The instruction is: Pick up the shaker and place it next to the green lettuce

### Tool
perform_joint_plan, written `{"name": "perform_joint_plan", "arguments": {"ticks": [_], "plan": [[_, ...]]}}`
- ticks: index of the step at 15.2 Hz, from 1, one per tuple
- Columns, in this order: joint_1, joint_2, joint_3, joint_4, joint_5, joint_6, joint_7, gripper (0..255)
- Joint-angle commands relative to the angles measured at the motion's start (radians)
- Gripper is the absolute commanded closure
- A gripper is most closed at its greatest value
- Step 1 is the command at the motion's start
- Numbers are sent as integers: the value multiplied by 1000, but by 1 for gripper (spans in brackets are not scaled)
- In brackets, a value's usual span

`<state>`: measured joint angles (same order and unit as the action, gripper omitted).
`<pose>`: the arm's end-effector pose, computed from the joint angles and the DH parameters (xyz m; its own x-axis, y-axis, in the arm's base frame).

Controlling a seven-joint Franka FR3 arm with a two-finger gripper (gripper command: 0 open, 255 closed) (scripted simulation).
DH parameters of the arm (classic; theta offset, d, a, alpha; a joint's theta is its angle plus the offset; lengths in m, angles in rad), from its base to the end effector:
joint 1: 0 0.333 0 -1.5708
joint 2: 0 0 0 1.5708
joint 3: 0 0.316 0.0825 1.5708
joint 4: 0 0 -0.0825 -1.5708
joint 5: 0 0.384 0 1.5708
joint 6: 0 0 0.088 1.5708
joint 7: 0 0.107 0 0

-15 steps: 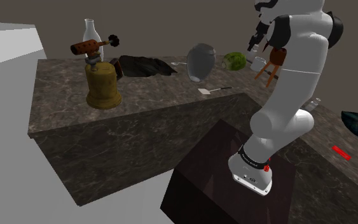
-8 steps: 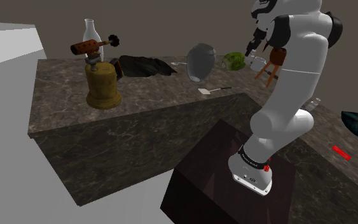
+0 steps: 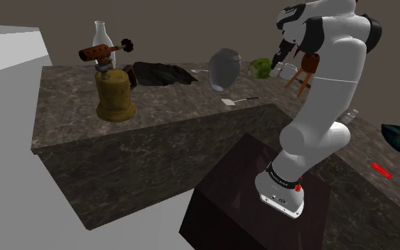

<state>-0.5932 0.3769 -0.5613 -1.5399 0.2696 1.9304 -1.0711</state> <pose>0.3303 -0.5799 0.4699 0.9878 -0.1280 0.0884 -0.1314 -0.9907 0.0340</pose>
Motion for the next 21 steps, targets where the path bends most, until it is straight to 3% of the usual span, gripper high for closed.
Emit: {"name": "perform_joint_plan", "arguments": {"ticks": [1, 21], "plan": [[-2, 9, 2, -19, 7, 26, -7, 255], [-13, 96, 37, -168, 76, 249, -61, 255]]}}
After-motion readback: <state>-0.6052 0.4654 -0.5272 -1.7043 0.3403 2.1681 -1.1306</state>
